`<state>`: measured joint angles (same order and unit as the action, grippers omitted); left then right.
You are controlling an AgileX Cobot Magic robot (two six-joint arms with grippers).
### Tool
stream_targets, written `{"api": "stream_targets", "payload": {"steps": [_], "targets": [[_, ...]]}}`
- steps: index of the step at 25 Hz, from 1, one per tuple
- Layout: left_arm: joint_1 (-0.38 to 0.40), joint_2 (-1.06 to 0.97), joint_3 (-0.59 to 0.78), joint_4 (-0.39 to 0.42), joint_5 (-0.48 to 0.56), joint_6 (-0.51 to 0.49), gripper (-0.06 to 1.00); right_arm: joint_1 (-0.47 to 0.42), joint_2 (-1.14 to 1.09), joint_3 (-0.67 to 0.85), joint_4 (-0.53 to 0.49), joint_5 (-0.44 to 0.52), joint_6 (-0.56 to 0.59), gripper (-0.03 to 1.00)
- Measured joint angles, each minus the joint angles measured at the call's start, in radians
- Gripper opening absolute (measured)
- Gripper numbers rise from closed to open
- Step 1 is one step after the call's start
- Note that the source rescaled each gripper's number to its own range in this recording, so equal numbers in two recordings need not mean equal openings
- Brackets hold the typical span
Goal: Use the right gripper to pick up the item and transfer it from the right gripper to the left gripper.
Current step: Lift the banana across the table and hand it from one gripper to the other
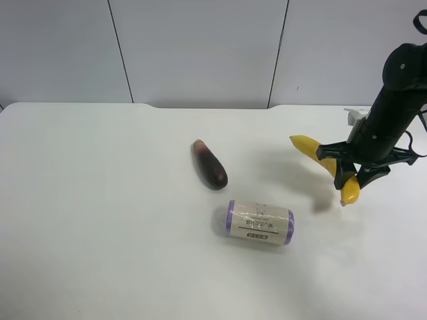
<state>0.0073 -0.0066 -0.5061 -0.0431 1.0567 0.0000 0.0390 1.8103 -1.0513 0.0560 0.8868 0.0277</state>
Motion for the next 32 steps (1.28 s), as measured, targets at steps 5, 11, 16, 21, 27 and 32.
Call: {"api": "stream_targets", "payload": {"steps": [5,11,16,21,27,32], "targets": [[0.0,0.0,0.0,0.0,0.0,0.0,0.75,0.065,-0.091,0.0,0.001,0.013,-0.028,0.0],[0.0,0.0,0.0,0.0,0.0,0.0,0.75,0.182,-0.173,0.0,0.001,0.027,-0.077,0.0],[0.0,0.0,0.0,0.0,0.0,0.0,0.75,0.292,-0.215,0.0,0.002,0.027,-0.139,0.0],[0.0,0.0,0.0,0.0,0.0,0.0,0.75,0.398,-0.216,-0.044,0.002,0.057,-0.187,0.0],[0.0,0.0,0.0,-0.007,0.0,0.017,0.75,0.537,-0.216,-0.151,0.002,0.104,-0.246,0.0],[0.0,0.011,0.0,-0.062,0.0,0.1,0.75,0.624,-0.202,-0.219,0.002,0.148,-0.281,0.0]]}}
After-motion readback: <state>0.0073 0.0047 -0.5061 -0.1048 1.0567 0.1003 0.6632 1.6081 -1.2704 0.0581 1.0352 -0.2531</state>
